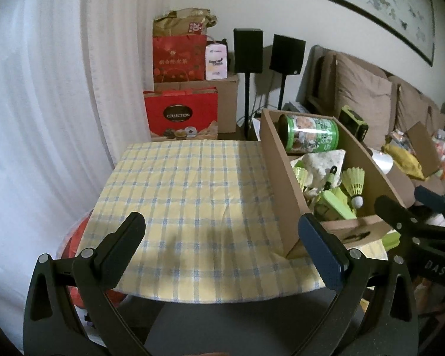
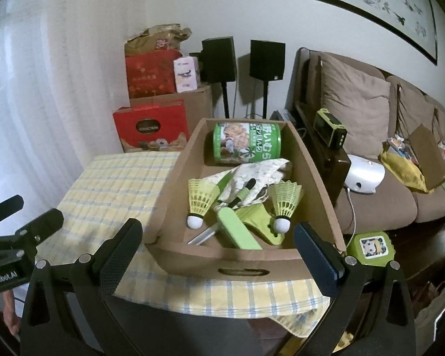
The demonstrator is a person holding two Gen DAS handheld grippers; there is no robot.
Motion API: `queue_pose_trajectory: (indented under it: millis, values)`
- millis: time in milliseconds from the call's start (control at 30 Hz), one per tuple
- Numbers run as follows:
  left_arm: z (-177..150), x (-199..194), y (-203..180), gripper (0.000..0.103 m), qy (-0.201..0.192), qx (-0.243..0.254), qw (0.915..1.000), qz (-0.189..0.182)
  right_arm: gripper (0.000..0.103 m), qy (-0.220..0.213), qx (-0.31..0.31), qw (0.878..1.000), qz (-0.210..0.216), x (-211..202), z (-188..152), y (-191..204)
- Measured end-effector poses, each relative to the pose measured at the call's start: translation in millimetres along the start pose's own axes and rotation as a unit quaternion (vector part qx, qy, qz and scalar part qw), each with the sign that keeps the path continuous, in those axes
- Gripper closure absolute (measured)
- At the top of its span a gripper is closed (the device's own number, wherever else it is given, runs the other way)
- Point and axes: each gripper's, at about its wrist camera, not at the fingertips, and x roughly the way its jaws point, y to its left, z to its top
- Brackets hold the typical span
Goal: Organize objects
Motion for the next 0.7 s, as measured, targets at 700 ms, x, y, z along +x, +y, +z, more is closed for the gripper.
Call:
queue_pose_trajectory:
  millis: [700]
  values:
    - [-11,-23,22,0.000,-0.005,-0.016,0.9996,0.023,0.001,-0.005,-0.007,1.000,0.000,-18,-9,15]
